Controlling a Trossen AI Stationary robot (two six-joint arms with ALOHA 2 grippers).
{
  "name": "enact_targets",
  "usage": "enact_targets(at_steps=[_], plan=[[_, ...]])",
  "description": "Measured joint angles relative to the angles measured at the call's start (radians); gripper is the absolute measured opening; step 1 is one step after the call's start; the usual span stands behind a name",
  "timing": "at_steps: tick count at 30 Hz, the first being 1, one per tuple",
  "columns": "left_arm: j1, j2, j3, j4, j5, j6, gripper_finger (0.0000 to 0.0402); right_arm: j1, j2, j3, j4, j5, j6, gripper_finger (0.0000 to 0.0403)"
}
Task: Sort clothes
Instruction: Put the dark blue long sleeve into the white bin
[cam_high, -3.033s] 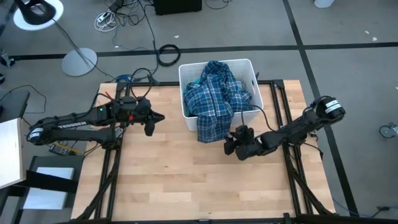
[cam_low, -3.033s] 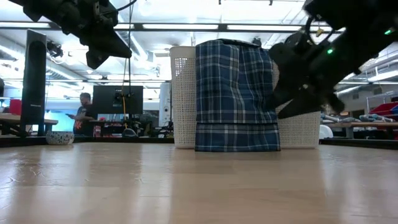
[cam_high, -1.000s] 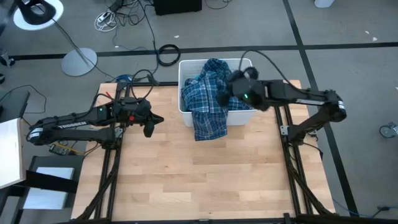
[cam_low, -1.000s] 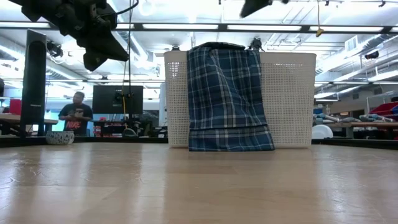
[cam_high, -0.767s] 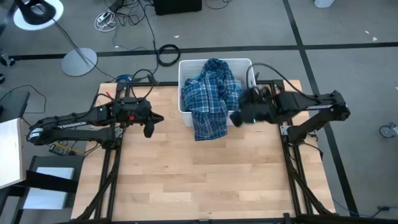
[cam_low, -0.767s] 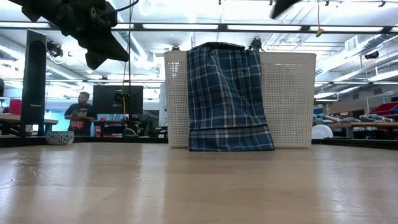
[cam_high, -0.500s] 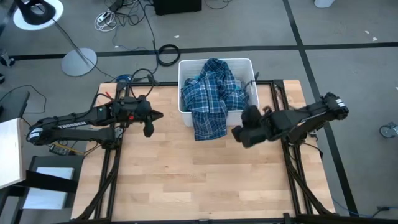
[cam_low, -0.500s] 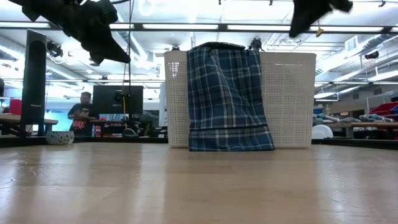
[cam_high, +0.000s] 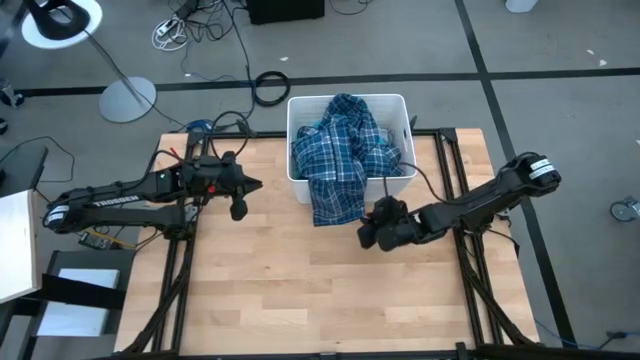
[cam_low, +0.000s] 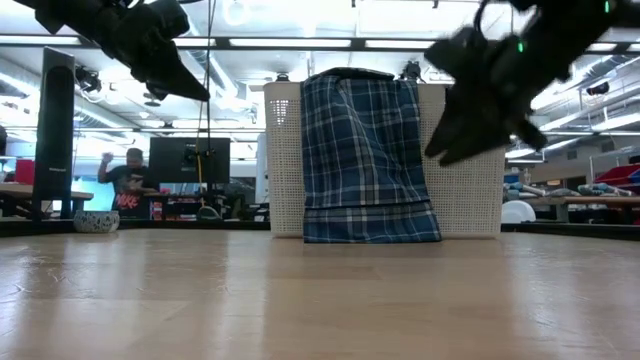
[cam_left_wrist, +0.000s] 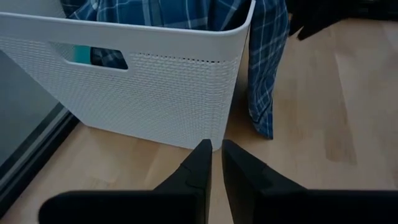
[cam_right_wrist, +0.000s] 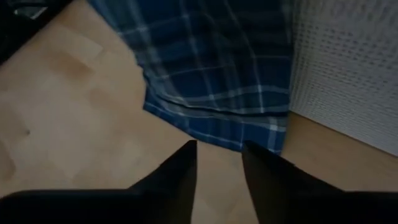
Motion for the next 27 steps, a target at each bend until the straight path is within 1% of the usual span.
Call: enact_targets(at_steps=[3, 6, 9, 12, 14, 17, 20, 22, 23, 25, 27], plan=[[0.0, 0.0, 0.0, 0.0, 0.001, 0.0, 0.0041, -0.023, 0.0, -0.088, 0.145, 0.009, -0.037, 0.0157], [0.0, 0.0, 0.0, -0.001, 0.01, -0.001, 0.0041, -0.051, 0.0, -0.148, 0.185, 0.009, -0.066, 0.0183], [0.0, 0.0, 0.0, -0.001, 0.016, -0.001, 0.0041, -0.085, 0.001, -0.197, 0.23, 0.006, -0.073, 0.0197], [0.0, 0.0, 0.0, -0.001, 0.016, -0.021, 0.0041, -0.118, 0.035, -0.237, 0.324, -0.002, -0.084, 0.0201], [0.0, 0.0, 0.0, 0.0, 0.015, -0.049, 0.0041, -0.139, 0.086, -0.241, 0.434, -0.017, -0.129, 0.02], [0.0, 0.0, 0.0, 0.0, 0.015, -0.058, 0.0042, -0.167, 0.197, -0.238, 0.581, -0.072, -0.2, 0.0197], [0.0, 0.0, 0.0, 0.0, 0.015, -0.06, 0.0042, -0.19, 0.32, -0.21, 0.703, -0.097, -0.201, 0.0191], [0.0, 0.0, 0.0, 0.004, 0.015, -0.061, 0.0042, -0.201, 0.389, -0.175, 0.745, -0.09, -0.202, 0.0174], [0.0, 0.0, 0.0, 0.007, 0.014, -0.072, 0.0042, -0.205, 0.414, -0.154, 0.765, -0.094, -0.207, 0.0157], [0.0, 0.0, 0.0, 0.012, 0.013, -0.088, 0.0042, -0.208, 0.452, -0.11, 0.788, -0.113, -0.245, 0.0105], [0.0, 0.0, 0.0, 0.016, 0.013, -0.098, 0.0042, -0.205, 0.462, -0.065, 0.809, -0.178, -0.335, 0.0037]])
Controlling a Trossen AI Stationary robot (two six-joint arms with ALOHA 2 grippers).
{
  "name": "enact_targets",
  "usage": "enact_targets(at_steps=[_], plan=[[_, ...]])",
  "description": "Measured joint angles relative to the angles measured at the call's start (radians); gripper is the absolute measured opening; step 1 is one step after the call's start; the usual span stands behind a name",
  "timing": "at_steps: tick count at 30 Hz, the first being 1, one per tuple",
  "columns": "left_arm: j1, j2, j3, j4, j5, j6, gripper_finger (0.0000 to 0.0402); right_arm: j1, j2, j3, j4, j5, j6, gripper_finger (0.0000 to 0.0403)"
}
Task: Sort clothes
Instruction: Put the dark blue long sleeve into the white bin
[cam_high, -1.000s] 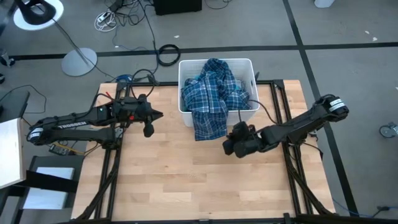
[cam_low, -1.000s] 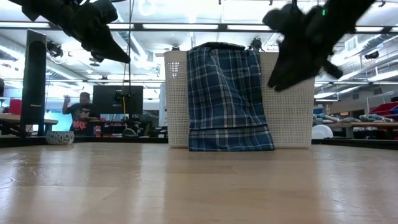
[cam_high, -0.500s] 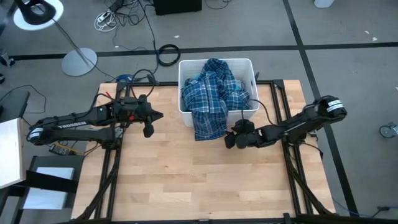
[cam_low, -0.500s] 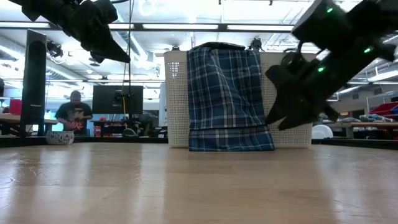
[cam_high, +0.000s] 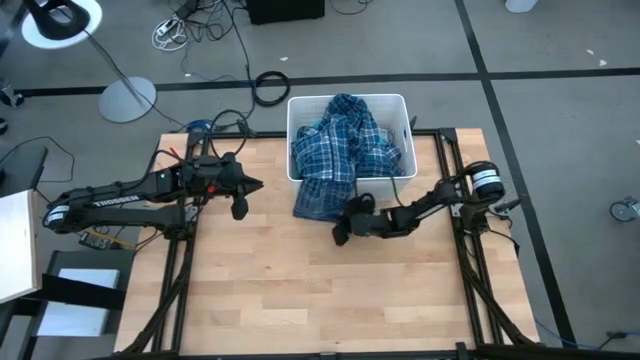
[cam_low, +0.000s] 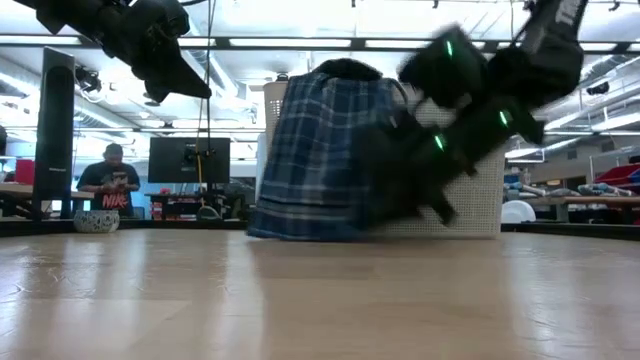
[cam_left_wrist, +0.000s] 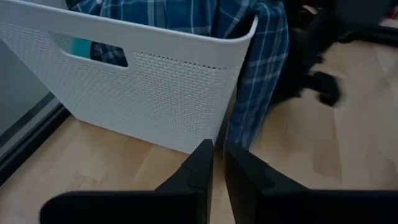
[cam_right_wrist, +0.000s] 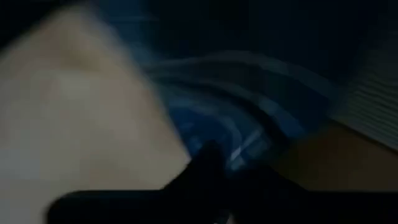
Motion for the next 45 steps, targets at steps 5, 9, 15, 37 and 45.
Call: enact_targets(at_steps=[5, 9, 15, 37, 45], plan=[[0.0, 0.0, 0.0, 0.012, 0.0, -0.001, 0.0042, 0.003, -0.076, 0.111, 0.005, -0.077, -0.234, 0.0007], [0.0, 0.0, 0.0, 0.015, 0.0, -0.001, 0.0042, 0.004, -0.19, 0.212, -0.01, -0.031, -0.472, 0.0004], [0.0, 0.0, 0.0, 0.07, -0.001, -0.001, 0.0042, -0.057, -0.356, 0.416, -0.168, 0.086, -0.884, 0.0002], [0.0, 0.0, 0.0, 0.084, -0.001, -0.001, 0.0042, -0.483, -0.075, 0.696, -0.955, -0.319, -0.674, 0.0006], [0.0, 0.0, 0.0, 0.074, -0.001, 0.018, 0.0042, -0.491, 0.055, 0.702, -0.96, -0.305, -0.444, 0.0015]])
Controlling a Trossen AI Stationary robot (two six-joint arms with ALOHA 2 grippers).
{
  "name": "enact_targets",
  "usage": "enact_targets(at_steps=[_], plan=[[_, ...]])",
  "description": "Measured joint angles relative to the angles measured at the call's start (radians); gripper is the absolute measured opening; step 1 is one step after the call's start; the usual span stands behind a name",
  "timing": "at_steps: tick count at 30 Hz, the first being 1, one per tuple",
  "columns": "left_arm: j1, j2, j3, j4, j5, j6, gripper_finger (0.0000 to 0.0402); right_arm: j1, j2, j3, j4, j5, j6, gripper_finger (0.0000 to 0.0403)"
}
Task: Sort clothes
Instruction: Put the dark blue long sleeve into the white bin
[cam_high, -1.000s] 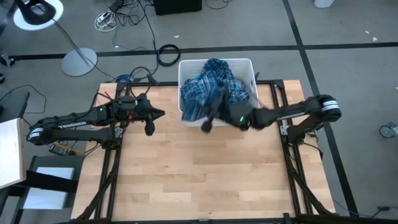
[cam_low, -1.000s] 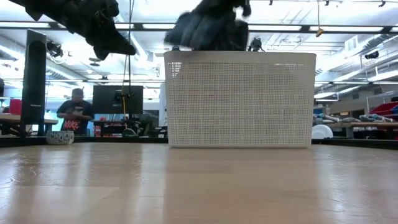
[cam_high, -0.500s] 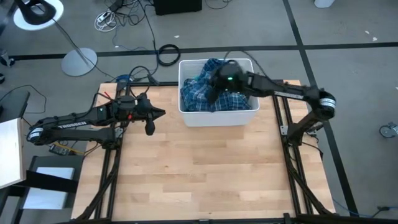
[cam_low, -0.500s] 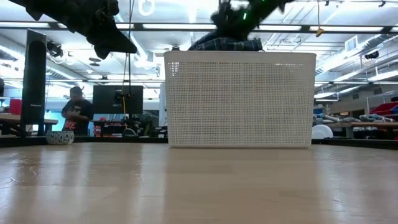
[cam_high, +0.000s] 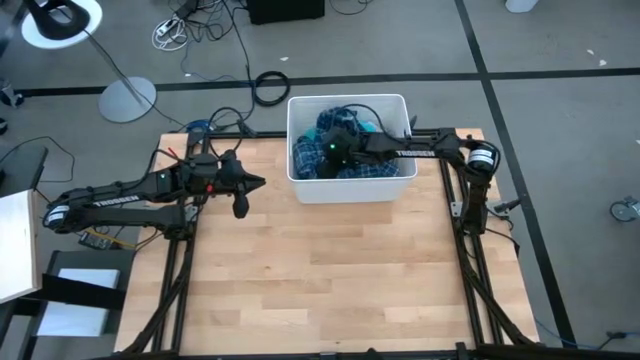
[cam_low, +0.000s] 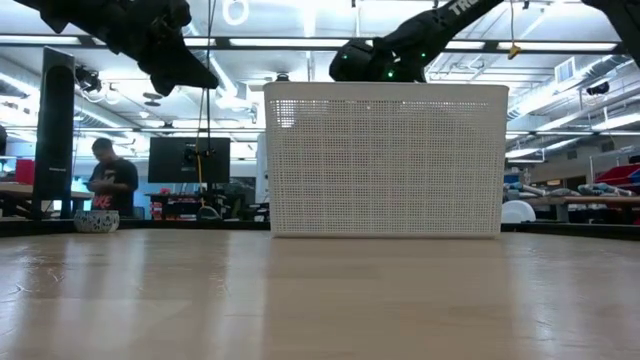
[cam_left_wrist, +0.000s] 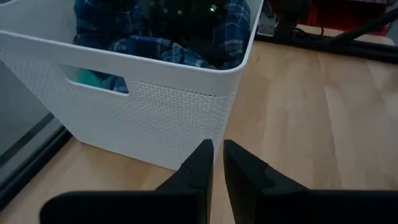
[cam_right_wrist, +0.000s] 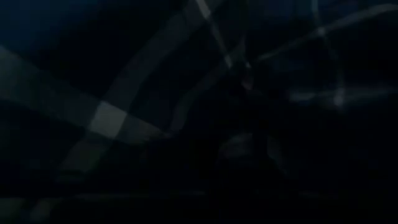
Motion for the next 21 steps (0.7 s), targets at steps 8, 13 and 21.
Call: enact_targets(at_steps=[8, 13, 21], plan=[[0.0, 0.0, 0.0, -0.052, 0.0, 0.007, 0.0042, -0.013, -0.156, -0.01, -0.022, -0.01, -0.066, 0.0075], [0.0, 0.0, 0.0, -0.056, -0.004, 0.007, 0.0042, -0.014, -0.285, -0.01, -0.014, 0.004, -0.076, 0.0116], [0.0, 0.0, 0.0, 0.014, -0.01, 0.008, 0.0042, -0.01, -0.447, -0.009, 0.001, -0.021, -0.157, 0.0141]])
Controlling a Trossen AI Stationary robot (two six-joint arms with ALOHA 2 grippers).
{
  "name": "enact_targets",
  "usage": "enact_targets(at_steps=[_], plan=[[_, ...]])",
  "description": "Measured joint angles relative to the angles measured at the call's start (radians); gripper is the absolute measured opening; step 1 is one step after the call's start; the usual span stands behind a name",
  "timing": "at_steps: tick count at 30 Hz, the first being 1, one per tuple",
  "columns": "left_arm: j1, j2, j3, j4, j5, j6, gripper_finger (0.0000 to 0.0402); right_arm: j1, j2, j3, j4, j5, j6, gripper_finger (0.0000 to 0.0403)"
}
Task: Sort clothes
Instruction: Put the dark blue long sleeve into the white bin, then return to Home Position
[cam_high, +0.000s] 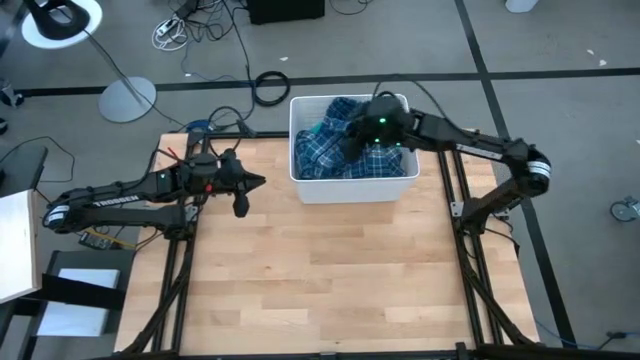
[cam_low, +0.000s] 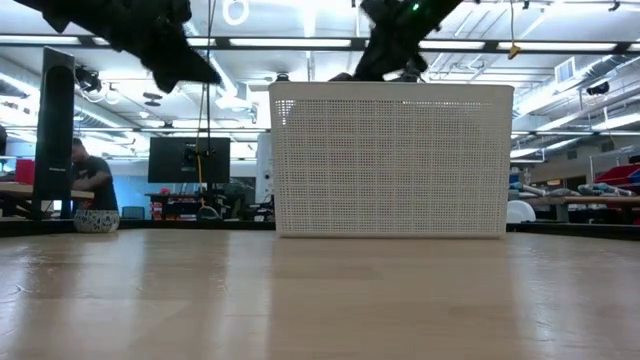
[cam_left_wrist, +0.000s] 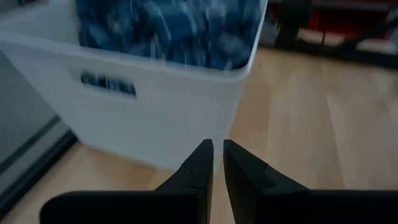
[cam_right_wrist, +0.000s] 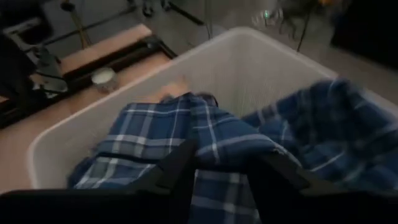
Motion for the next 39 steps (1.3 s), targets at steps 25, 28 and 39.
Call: enact_targets(at_steps=[25, 28, 39], plan=[[-0.219, -0.01, -0.065, 0.344, -0.034, -0.051, 0.0042, 0.163, -0.329, -0.208, -0.324, 0.003, -0.123, 0.0138], [-0.255, -0.038, -0.189, 0.552, -0.034, -0.05, 0.0042, 0.213, -0.412, -0.272, -0.25, 0.0, -0.121, 0.0137], [-0.274, -0.253, -0.494, 0.762, 0.011, -0.157, 0.0042, 0.357, -0.585, -0.378, -0.202, -0.01, -0.045, 0.0138]])
